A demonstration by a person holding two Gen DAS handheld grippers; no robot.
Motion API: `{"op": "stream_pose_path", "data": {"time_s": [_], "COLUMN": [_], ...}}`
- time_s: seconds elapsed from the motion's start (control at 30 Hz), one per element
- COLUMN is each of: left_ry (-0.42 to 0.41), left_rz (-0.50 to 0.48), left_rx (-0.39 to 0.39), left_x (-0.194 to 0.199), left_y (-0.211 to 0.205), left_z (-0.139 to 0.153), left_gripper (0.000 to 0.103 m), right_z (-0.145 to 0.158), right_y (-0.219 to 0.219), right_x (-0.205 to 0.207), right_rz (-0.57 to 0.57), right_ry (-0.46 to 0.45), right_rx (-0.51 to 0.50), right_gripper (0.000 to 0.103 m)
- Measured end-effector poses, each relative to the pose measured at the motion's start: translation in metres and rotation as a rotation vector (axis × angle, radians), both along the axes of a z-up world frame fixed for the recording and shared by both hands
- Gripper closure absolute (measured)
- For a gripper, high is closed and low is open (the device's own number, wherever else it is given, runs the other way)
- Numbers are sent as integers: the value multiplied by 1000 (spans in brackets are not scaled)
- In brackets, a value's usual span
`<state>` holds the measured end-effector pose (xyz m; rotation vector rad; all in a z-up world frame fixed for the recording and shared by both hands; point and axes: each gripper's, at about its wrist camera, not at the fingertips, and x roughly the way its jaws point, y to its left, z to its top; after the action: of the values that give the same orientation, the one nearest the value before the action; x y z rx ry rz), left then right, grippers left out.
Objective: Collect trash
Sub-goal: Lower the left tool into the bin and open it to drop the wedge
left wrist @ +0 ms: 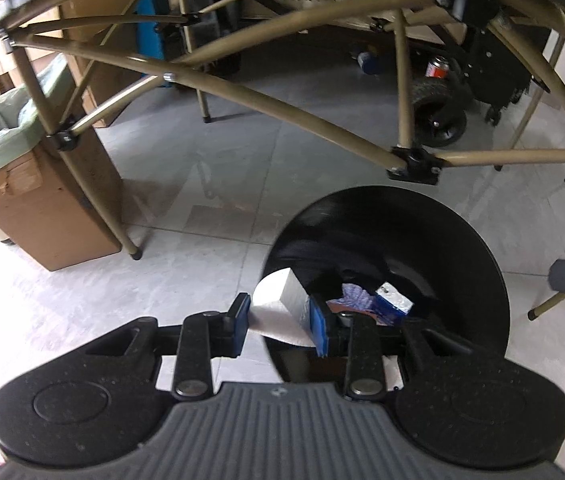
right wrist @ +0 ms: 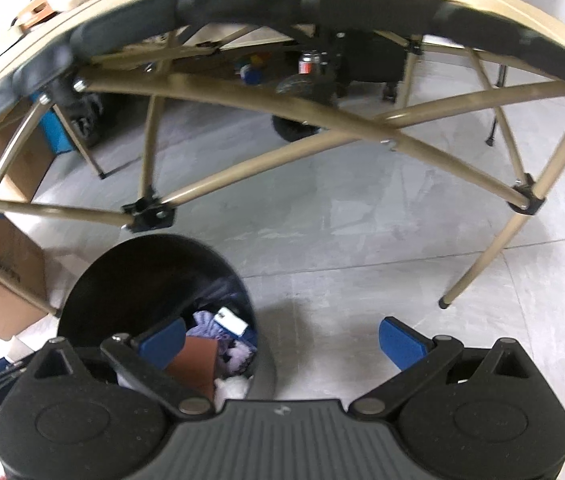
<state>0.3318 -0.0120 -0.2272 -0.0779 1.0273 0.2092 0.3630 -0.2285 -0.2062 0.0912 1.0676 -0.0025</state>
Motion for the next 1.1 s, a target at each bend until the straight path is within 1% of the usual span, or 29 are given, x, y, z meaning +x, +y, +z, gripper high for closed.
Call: {"op": "stream_pose_path", "data": {"time_s": [0.23,0.37,0.57,0.73,0.93,1.03,1.1], "left_ry": [29,36,77,94,89,87,81], "left_rz": [-36,-67,-101,-110,-115,-112,-109], "left_rx": [-22,-29,-26,-37,-42,-39,-31], "left_x": [13,17,23,26,26,26,25], "left_y": [-24,-39,-58,-69,-72,-72,-73], "left_z": [-12,-16,-29,-34,-35,-34,-32], "left_gripper": [71,71,71,71,71,68,63], "right_z": [3,3,-3,-4,-5,-6,-6], "right_y": [-22,-26,-31,-32,-33,-33,-33], "right_x": [0,1,3,3,3,4,4], "right_rz": [-58,-73,-95,-102,-102,-104,-102], "right_ry": [-11,-8,7,10,13,11,11], "right_rx": [3,-5,-6,-10,-10,-9,-8], "right_gripper": [0,0,0,0,0,0,0]}}
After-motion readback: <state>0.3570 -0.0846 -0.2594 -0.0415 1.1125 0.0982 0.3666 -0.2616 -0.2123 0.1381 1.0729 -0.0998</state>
